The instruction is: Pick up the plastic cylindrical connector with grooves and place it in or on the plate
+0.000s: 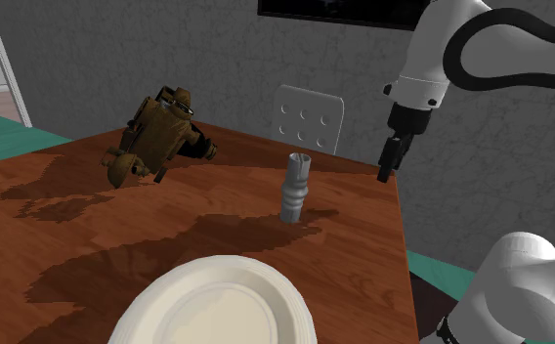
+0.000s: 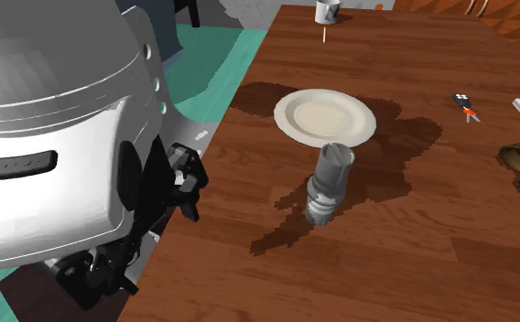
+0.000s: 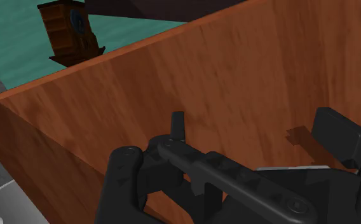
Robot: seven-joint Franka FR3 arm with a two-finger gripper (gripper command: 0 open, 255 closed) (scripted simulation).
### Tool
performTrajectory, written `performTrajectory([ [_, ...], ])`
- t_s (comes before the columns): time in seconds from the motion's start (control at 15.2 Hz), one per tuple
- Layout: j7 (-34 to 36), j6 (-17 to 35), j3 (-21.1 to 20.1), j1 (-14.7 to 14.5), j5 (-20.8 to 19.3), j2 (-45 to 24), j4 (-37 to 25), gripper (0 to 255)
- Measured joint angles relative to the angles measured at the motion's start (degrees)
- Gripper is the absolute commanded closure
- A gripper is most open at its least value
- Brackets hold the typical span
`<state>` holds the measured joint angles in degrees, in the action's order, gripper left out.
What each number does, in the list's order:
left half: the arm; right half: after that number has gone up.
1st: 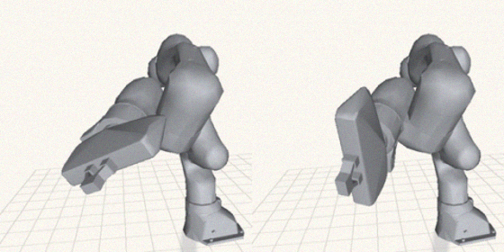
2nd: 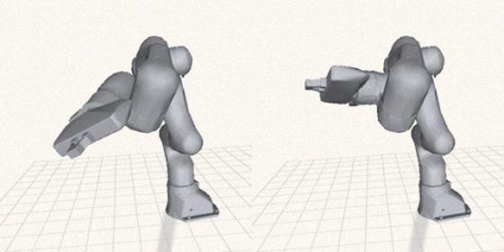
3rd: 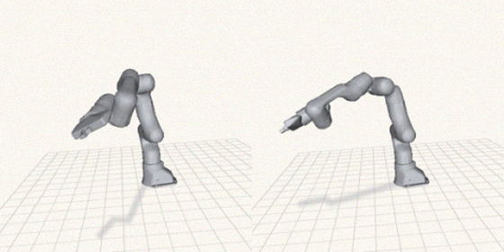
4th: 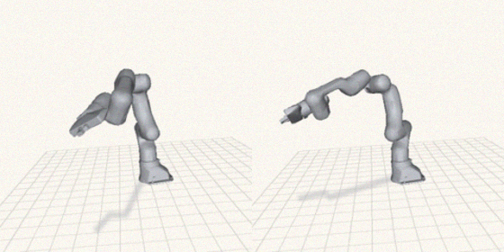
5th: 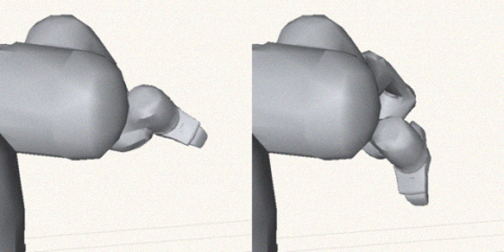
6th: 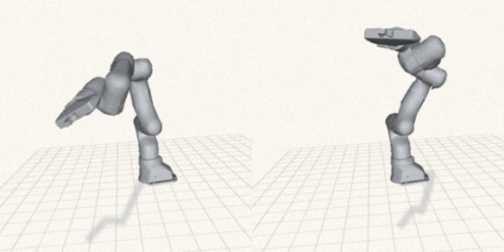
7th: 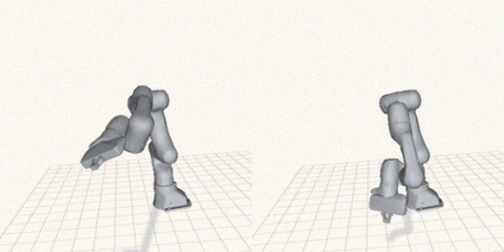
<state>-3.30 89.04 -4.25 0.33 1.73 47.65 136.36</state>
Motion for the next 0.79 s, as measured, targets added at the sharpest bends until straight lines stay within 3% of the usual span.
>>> performTrajectory([
  [0.26,1.3,0.5,-2.0,-0.8,1.2,-3.4,-3.0,0],
  [0.79,6.4,1.4,-9.3,-3.3,4.0,-16.0,-15.1,0],
])
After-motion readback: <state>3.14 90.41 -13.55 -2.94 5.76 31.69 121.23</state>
